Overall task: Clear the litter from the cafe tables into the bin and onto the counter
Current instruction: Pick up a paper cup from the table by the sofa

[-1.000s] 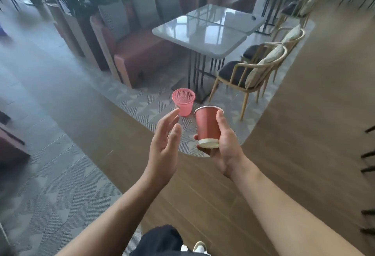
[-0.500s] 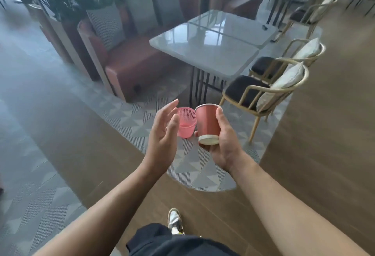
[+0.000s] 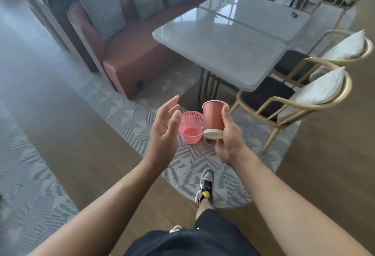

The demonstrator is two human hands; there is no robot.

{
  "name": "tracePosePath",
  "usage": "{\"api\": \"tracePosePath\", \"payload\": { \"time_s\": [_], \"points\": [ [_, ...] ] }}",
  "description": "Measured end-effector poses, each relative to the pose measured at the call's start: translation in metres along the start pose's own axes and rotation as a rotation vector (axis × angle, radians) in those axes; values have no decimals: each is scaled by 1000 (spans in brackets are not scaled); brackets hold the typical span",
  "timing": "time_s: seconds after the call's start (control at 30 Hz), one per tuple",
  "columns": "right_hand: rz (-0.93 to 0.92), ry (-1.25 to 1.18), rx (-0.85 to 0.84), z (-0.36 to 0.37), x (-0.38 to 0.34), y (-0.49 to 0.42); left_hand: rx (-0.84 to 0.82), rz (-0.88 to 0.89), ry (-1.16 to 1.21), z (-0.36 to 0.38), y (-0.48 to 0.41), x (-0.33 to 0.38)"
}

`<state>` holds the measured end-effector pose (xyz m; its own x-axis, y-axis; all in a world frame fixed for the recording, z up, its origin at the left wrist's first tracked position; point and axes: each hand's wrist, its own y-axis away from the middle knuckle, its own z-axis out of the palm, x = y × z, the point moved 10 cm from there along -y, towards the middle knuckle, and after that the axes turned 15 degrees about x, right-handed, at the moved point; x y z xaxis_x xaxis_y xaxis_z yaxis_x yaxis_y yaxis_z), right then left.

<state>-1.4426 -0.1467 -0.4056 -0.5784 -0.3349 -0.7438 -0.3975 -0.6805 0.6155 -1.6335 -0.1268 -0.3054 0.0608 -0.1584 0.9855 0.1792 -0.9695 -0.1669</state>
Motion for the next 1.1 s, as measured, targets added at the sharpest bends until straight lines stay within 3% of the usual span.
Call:
{"api": "tracePosePath", "payload": {
  "time_s": [0.43,1.1],
  "points": [
    [243,63,-36,57,-35,-237,58,-124,-144,109,-179,-106],
    [215,344,178,81,-10,-409,-22,-321,-235,167,-299,-220]
  ]
}}
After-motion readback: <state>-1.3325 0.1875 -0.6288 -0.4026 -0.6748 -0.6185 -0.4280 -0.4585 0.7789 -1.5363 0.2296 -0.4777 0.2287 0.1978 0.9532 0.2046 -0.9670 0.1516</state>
